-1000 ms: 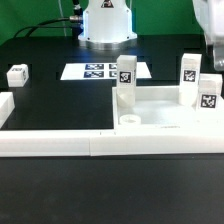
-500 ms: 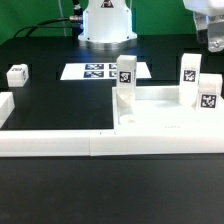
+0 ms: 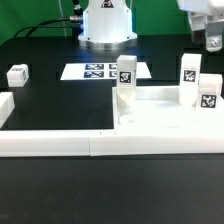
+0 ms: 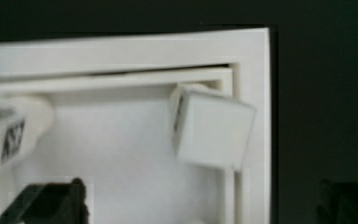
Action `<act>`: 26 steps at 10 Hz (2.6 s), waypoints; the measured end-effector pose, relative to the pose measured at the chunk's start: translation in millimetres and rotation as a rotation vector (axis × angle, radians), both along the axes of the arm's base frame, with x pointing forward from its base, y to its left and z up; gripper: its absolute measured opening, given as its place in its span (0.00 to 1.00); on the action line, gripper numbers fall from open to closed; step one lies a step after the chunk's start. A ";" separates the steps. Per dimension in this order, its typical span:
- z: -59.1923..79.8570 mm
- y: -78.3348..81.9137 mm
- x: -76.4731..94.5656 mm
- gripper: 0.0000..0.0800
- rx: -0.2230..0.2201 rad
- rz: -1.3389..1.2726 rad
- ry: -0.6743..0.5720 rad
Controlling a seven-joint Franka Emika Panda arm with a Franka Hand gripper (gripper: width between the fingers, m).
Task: Assemble square table
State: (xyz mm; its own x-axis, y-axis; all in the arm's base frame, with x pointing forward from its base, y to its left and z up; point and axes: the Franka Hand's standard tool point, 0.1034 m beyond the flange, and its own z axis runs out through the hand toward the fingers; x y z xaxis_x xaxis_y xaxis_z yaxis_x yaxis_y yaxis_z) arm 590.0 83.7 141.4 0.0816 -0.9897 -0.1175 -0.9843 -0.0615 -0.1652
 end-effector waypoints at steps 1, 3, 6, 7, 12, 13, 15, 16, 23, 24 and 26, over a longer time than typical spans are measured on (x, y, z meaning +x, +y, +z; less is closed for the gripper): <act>5.4 -16.6 -15.5 0.81 -0.005 0.039 -0.002; 12.8 -67.2 -36.2 0.81 -0.064 0.266 -0.052; -3.0 -134.5 -49.5 0.81 -0.195 0.600 -0.114; -3.0 -128.5 -49.3 0.81 -0.202 0.677 -0.119; -12.9 -151.2 -63.5 0.81 -0.302 1.127 -0.156; -29.5 -179.6 -91.9 0.81 -0.311 1.260 -0.136; -52.8 -225.7 -130.3 0.81 -0.342 1.481 -0.093; -64.9 -247.1 -144.6 0.81 -0.356 1.589 -0.065; -101.5 -292.8 -178.2 0.81 -0.308 1.686 0.053; -104.0 -273.1 -177.3 0.81 -0.151 1.575 0.099; -110.6 -291.7 -174.4 0.81 0.029 1.513 0.217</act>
Offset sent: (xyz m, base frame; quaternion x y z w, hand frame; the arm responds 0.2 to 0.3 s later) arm -0.0421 -0.0846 -0.0015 0.0245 0.0086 -0.1945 0.9806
